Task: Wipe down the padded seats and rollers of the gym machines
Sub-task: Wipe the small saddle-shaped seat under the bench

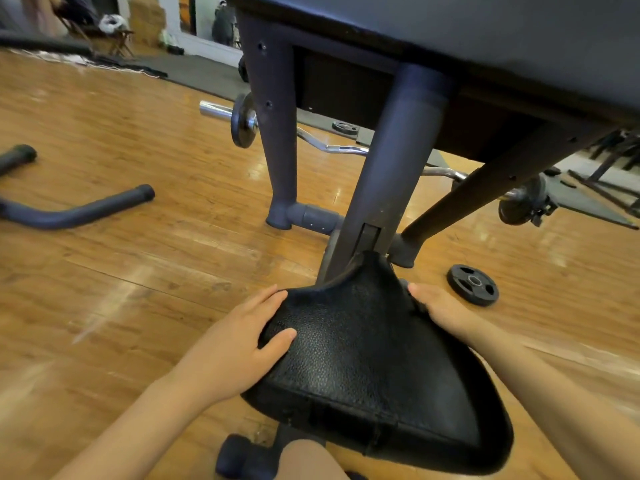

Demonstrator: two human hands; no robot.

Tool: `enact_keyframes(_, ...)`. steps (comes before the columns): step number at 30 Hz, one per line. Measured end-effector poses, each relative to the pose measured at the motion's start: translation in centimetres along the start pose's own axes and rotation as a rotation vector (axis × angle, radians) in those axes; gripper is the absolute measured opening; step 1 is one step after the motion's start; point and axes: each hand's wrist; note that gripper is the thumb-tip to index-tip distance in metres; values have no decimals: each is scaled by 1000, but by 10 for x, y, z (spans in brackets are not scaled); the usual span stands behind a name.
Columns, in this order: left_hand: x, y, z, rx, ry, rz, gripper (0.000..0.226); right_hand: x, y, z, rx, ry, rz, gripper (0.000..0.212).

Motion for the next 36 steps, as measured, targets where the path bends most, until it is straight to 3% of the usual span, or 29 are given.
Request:
enact_keyframes(4,2,0,-1,-5,-11,-2,70,-42,29,-22,-188,-21,0,34)
enact_keyframes(9,-3,5,-3,37,15,-5,58,-78,55,-19,70,97,6,29)
enact_keyframes(12,-9,14,0,87,46,33,55,-75,48,-22,61,79,12,28)
enact_keyframes(15,-16,25,7,184,28,122,66,-64,41,-20,96,73,0,32)
enact_keyframes(19,-22,31,12,239,46,140,88,-74,57,-1,337,286,-24,29)
enact_keyframes(27,-27,32,16,254,100,145,82,-128,78,24,490,468,-189,31)
enact_keyframes(30,-25,32,20,276,130,143,80,-155,74,45,329,586,-314,26)
enact_keyframes(36,-24,35,22,310,171,121,78,-171,31,99,-279,711,-721,36)
Point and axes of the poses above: each hand's wrist, its own x-axis towards the middle knuckle, its own z-axis out of the palm, y = z × x, and after that the axes turned 4 degrees about z, right-handed
